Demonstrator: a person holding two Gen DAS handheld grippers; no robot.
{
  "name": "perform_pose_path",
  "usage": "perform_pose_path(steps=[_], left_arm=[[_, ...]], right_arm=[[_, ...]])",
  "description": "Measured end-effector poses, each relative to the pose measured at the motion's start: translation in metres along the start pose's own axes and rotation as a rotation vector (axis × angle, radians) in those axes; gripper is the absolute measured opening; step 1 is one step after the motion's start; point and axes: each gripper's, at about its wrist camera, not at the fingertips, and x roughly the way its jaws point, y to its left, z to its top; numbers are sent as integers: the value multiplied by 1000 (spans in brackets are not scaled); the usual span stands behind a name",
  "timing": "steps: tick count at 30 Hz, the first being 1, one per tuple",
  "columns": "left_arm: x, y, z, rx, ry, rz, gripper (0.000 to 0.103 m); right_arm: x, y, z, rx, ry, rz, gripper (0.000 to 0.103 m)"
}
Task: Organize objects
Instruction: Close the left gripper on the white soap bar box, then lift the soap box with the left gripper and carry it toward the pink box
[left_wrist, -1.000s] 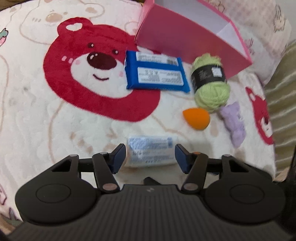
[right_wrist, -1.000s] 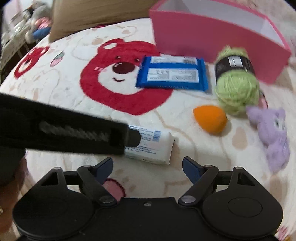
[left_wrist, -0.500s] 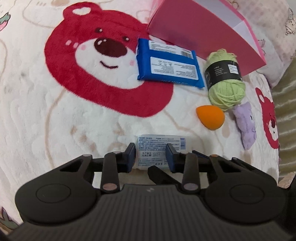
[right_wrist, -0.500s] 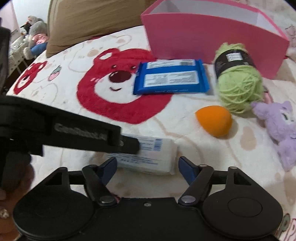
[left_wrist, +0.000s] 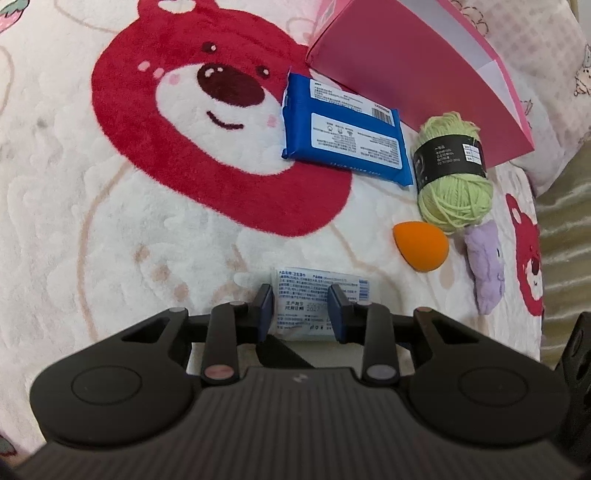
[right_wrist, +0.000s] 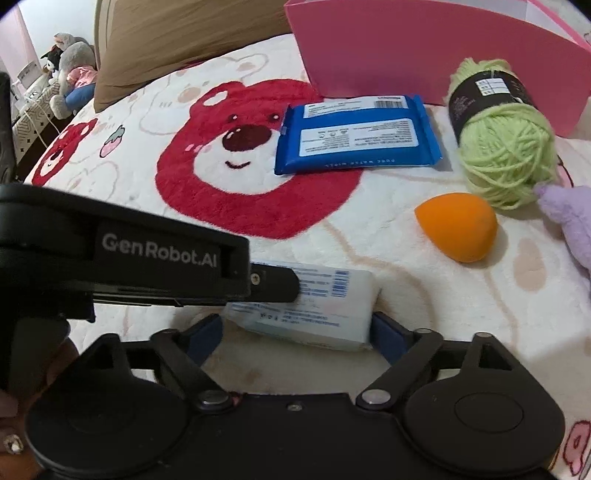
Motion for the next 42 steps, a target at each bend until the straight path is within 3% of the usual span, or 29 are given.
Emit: perform_pose_path(steps=[11, 22, 27, 30, 34, 42], left_arm=[[-11, -8, -6, 51, -64, -11, 30], [-30, -25, -19, 126, -115, -14, 30], [-45, -31, -25, 144, -167, -8, 31], [-54, -32, -26, 139, -165, -15, 31], [-67, -40, -20, 139, -107, -23, 31], [-95, -71, -20, 210, -135, -6, 32]], right_arm=[[-15, 8, -4, -66, -70, -74, 83], [-35, 1, -4, -4, -92, -23, 83], [-48, 8, -3, -40, -122, -30, 83], [-55, 11, -3, -59, -139, -27, 83], [-70, 16, -4, -84, -139, -24, 83], [-110, 11, 3, -98, -138, 8, 77]])
